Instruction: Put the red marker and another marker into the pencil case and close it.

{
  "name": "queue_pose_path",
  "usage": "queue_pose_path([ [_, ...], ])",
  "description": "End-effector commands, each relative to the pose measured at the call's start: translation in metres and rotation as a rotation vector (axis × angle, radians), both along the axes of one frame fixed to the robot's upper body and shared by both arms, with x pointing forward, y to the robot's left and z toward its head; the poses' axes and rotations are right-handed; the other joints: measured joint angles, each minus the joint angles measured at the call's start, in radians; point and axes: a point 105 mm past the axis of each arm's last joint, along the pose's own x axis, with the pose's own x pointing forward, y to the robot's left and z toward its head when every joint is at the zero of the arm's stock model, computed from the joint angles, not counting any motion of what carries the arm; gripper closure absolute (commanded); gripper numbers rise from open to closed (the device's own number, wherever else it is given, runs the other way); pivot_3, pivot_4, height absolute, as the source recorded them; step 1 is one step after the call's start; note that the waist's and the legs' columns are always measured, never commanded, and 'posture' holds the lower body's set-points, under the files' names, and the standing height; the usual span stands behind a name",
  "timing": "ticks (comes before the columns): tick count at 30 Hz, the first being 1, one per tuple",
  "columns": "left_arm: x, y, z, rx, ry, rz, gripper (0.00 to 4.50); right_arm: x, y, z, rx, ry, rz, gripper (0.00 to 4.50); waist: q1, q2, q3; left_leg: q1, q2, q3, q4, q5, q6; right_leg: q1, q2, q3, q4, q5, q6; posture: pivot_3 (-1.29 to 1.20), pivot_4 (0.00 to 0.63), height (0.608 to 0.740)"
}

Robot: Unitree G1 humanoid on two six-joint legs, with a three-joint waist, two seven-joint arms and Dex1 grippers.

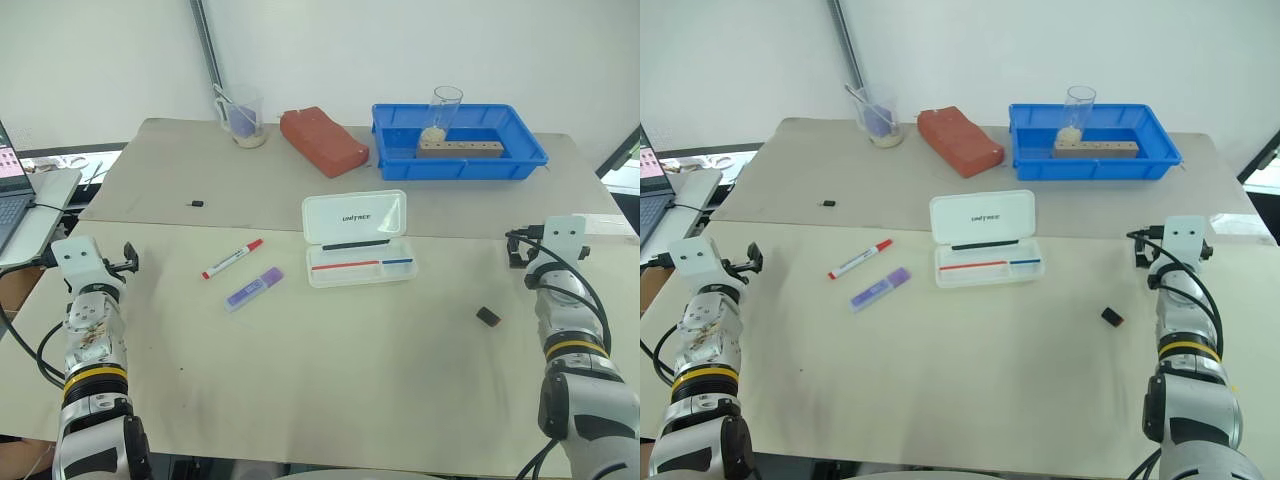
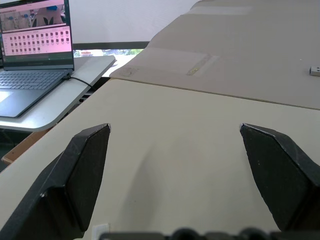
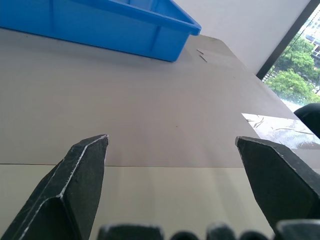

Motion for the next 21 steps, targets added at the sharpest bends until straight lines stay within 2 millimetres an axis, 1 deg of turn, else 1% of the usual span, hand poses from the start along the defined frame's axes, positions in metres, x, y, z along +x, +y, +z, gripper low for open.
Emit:
queue_pose_path([
  [1, 0.001, 0.003, 0.016, 0.04, -0.023, -0.017, 0.1, 0.003, -0.007, 0.023, -0.005, -0.064, -0.017, 0.0, 0.0, 0.0, 0.0, 0.0, 0.0, 0.0, 0.0, 0.0, 0.0, 0.0, 0.0, 0.0, 0.0, 0.0, 0.0, 0.0, 0.15, 0.74],
  [4, 0.0, 0.0, 0.024, 0.02, -0.064, -0.047, 0.1, 0.004, -0.007, 0.026, 0.021, -0.085, -0.022, 0.0, -0.001, 0.0, 0.0, 0.0, 0.0, 0.0, 0.0, 0.0, 0.0, 0.0, 0.0, 0.0, 0.0, 0.0, 0.0, 0.0, 0.15, 0.74],
  [7, 0.001, -0.011, 0.034, -0.007, -0.11, -0.125, 0.1, 0.004, -0.007, 0.031, 0.023, -0.099, -0.016, 0.0, 0.0, 0.0, 0.0, 0.0, 0.0, 0.0, 0.0, 0.0, 0.0, 0.0, 0.0, 0.0, 0.0, 0.0, 0.0, 0.0, 0.15, 0.74],
  [11, 0.003, -0.023, 0.048, 0.016, -0.119, -0.22, 0.1, 0.005, -0.004, 0.039, -0.003, -0.102, 0.029, 0.0, -0.001, 0.0, 0.0, 0.0, 0.0, 0.0, 0.0, 0.0, 0.0, 0.0, 0.0, 0.0, 0.0, 0.0, 0.0, 0.0, 0.15, 0.74],
  [13, 0.007, -0.043, 0.062, 0.058, -0.115, -0.35, 0.1, 0.008, 0.004, 0.044, -0.023, -0.086, 0.102, 0.0, -0.002, 0.0, 0.0, 0.0, 0.0, 0.0, 0.0, 0.0, 0.0, 0.0, 0.0, 0.0, 0.0, 0.0, 0.0, 0.0, 0.15, 0.74],
  [14, 0.008, -0.056, 0.07, 0.087, -0.108, -0.437, 0.1, 0.009, 0.01, 0.047, -0.034, -0.077, 0.154, 0.0, -0.001, 0.0, 0.001, 0.0, 0.0, 0.0, 0.0, 0.0, 0.0, 0.0, 0.0, 0.0, 0.0, 0.0, 0.0, 0.0, 0.15, 0.74],
  [16, 0.009, -0.076, 0.081, 0.129, -0.085, -0.572, 0.1, 0.01, 0.021, 0.052, -0.049, -0.063, 0.235, 0.0, -0.001, 0.0, 0.001, 0.0, 0.0, 0.0, -0.001, 0.0, 0.0, 0.0, 0.0, 0.0, 0.0, 0.0, 0.0, 0.0, 0.15, 0.74],
  [18, 0.011, -0.102, 0.092, 0.144, -0.061, -0.72, 0.1, 0.01, 0.037, 0.055, -0.066, -0.031, 0.348, 0.0, 0.0, 0.0, 0.001, 0.0, 0.0, 0.0, -0.001, 0.0, 0.0, 0.001, 0.0, 0.0, 0.0, 0.0, 0.0, 0.0, 0.15, 0.74],
  [21, 0.009, -0.156, 0.102, 0.185, 0.0, -1.0, 0.1, 0.002, 0.066, 0.06, -0.083, 0.038, 0.551, 0.0, 0.006, 0.0, 0.001, 0.0, 0.0, 0.0, -0.001, 0.0, 0.0, 0.001, 0.0, -0.001, 0.0, 0.0, 0.0, 0.0, 0.15, 0.74],
])
